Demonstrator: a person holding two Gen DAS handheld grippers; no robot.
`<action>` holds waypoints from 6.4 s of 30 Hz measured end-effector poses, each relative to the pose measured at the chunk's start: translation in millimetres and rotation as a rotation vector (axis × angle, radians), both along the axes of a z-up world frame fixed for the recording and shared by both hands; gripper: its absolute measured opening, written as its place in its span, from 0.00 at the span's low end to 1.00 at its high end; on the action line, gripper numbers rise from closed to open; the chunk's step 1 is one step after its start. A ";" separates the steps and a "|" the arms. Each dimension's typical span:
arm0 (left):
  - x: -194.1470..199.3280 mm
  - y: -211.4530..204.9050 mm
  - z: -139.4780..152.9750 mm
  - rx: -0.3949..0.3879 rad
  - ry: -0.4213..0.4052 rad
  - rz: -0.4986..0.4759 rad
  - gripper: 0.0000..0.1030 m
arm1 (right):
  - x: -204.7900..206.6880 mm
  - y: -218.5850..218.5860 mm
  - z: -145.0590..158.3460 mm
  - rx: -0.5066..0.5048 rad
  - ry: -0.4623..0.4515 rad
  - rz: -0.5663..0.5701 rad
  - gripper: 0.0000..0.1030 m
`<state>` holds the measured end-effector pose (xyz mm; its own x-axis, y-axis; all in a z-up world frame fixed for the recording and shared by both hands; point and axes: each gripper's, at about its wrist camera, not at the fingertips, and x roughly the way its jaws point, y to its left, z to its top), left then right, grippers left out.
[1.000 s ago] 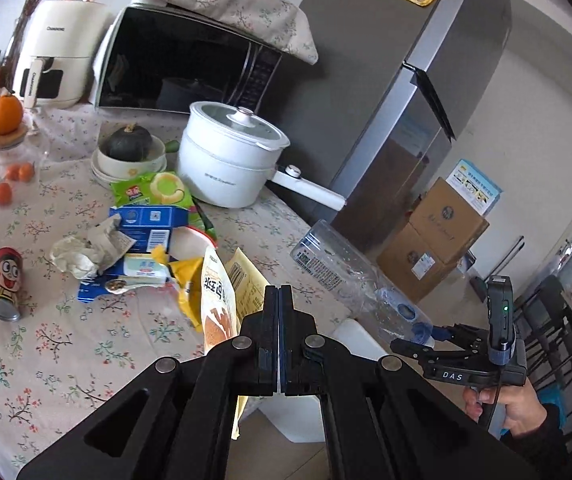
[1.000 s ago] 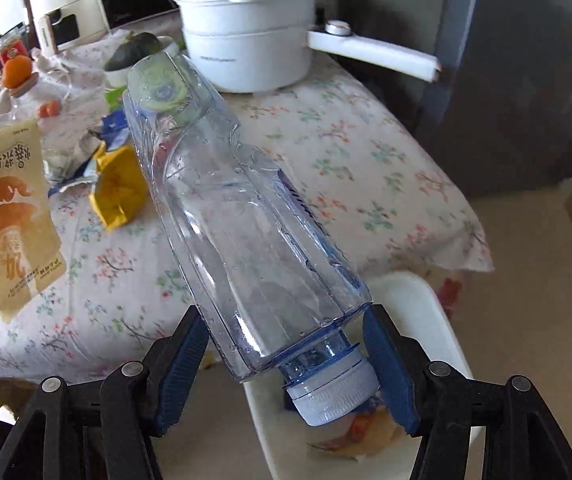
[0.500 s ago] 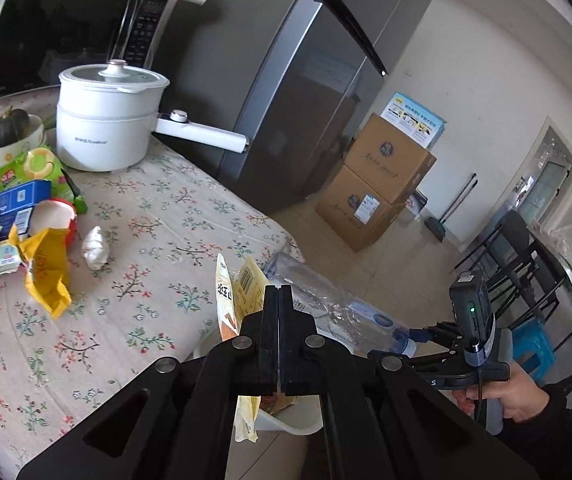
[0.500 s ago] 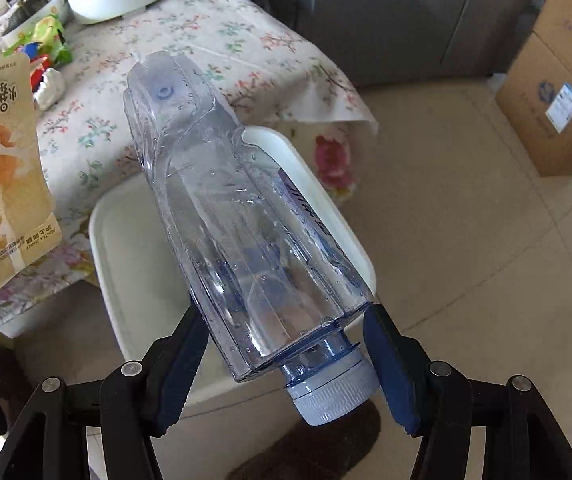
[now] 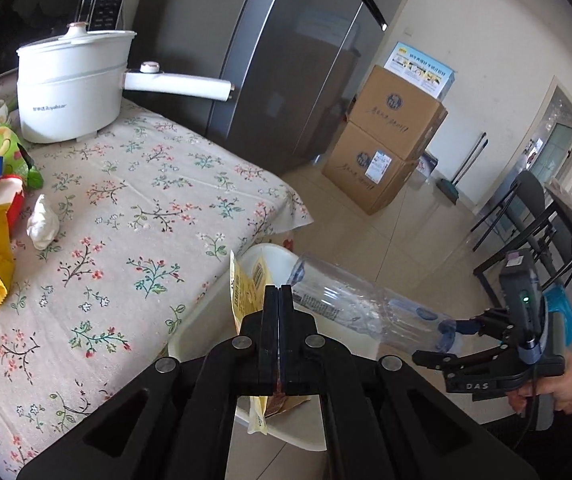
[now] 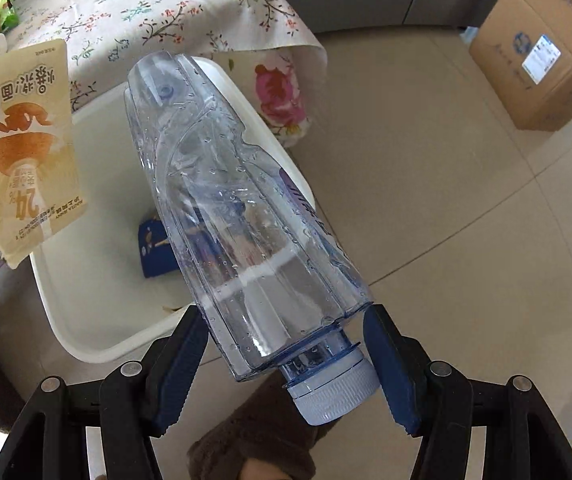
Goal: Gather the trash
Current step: 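Carry the bag and bottle over the white bin and open both tools, then move both open tools back over the table toward the remaining trash, then grasp the red cartoon can with the left tool while the right tool grasps the yellow chip bag, then lift the red can with the left tool while the right tool lifts the chip bag, then carry the red can over the white bin while the right tool carries the chip bag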
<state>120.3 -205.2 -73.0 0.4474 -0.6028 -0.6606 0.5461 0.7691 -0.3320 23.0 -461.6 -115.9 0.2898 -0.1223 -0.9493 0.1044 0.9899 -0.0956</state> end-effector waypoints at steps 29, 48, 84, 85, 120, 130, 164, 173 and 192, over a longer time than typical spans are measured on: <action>10.0 94.3 8.9 0.242 0.109 0.220 0.92 | 30.2 32.5 -3.5 0.020 0.060 0.051 0.73; 7.6 229.6 11.7 0.221 0.137 0.456 0.99 | 78.9 117.3 20.7 0.040 0.015 0.183 0.74; 101.9 440.5 -36.9 0.206 0.306 0.849 1.00 | 234.6 335.5 -0.3 0.348 -0.077 0.201 0.77; 102.1 444.2 -39.1 0.190 0.315 0.862 1.00 | 236.7 337.3 -2.9 0.357 -0.077 0.204 0.77; 70.8 430.1 10.7 -0.105 0.256 0.775 0.53 | 184.5 295.9 68.3 0.336 -0.228 0.340 0.02; 59.4 373.5 26.5 -0.079 0.246 0.644 0.53 | 179.2 271.0 45.0 0.419 -0.127 0.258 0.33; 51.1 339.9 16.1 -0.011 0.272 0.567 0.53 | 177.2 318.0 22.8 0.514 -0.078 0.287 0.55; 51.0 340.2 16.5 -0.006 0.272 0.563 0.53 | 175.9 338.6 16.0 0.427 -0.067 0.346 0.67; 49.5 322.3 21.9 0.022 0.241 0.520 0.53 | 173.8 312.7 32.9 0.339 -0.161 0.336 0.32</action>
<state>169.8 117.1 -51.1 0.5167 -0.3289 -0.7905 0.0052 0.9245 -0.3812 196.8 -148.9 -82.9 0.4065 0.3108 -0.8592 -0.2386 0.9439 0.2285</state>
